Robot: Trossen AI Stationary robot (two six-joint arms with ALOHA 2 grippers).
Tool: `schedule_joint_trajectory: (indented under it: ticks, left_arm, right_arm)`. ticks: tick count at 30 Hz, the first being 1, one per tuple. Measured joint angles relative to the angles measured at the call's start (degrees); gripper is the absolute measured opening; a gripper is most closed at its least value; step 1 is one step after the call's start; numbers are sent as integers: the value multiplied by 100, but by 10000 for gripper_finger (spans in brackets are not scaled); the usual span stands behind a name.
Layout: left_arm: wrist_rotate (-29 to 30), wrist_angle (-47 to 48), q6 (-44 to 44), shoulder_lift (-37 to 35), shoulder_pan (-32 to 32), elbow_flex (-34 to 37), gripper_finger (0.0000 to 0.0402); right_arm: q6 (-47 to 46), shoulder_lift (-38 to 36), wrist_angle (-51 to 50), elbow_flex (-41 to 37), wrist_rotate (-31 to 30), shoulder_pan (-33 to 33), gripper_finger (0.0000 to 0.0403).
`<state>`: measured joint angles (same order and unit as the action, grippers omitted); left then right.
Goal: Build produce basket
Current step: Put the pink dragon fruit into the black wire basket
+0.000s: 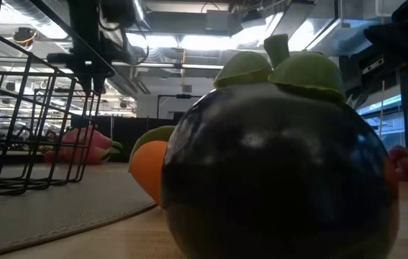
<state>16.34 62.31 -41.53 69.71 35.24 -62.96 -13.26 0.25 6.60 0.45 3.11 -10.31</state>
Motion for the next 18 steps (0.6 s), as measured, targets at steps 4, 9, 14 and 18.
schedule_joint_trajectory:
  ticks: [4,9,14,18]
  left_arm:
    - [-168,-17,463,306,440,0,99]
    - [-169,-292,995,621,800,0,99]
    - [-234,-536,1234,946,1044,0,99]
    - [-221,-551,1243,1230,1164,0,99]
  right_arm:
    - [1,0,6,0,-201,2,0]
    - [20,0,6,0,-202,2,0]
    - [21,0,4,2,-209,2,0]
    - [20,0,3,2,-213,2,0]
